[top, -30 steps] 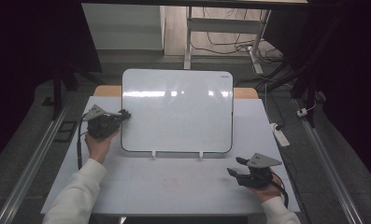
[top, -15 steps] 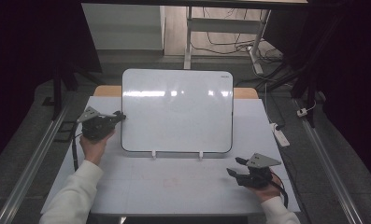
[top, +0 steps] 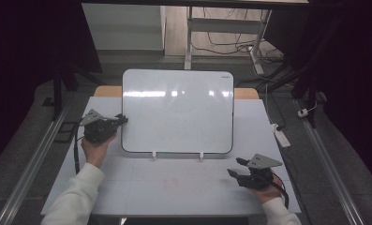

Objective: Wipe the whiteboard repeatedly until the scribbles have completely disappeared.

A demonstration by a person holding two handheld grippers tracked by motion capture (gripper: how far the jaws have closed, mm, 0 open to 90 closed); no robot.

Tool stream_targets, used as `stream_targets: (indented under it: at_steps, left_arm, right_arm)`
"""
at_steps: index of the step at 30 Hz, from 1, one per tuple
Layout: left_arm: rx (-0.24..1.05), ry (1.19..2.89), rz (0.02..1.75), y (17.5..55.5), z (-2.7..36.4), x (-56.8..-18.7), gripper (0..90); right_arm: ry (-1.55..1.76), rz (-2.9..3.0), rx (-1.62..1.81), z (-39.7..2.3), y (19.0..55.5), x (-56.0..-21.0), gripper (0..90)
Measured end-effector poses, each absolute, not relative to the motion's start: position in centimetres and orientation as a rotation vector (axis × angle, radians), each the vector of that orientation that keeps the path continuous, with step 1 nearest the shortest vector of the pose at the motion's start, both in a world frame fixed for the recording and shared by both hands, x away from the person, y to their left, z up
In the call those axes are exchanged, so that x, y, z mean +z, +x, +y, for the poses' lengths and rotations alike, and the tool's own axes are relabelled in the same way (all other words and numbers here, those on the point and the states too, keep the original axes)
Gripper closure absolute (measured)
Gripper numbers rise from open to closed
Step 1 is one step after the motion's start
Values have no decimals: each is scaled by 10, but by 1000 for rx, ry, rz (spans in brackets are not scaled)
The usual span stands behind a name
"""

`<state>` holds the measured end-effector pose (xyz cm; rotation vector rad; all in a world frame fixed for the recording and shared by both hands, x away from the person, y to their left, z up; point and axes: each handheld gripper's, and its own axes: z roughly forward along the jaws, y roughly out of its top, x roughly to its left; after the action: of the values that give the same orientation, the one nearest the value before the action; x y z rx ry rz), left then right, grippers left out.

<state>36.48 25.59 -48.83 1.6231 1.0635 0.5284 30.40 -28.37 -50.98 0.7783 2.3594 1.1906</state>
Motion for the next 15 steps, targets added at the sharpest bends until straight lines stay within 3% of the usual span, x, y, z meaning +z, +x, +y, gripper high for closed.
stream_targets:
  at_steps: [8,15]
  left_arm:
    - [495,1667,981,373,217,-486,779]
    - [424,1644,1012,362,232,-482,779]
  right_arm:
    - [776,2359,1187,-283,304,-509,417]
    - [769,2338,1207,-284,303,-507,417]
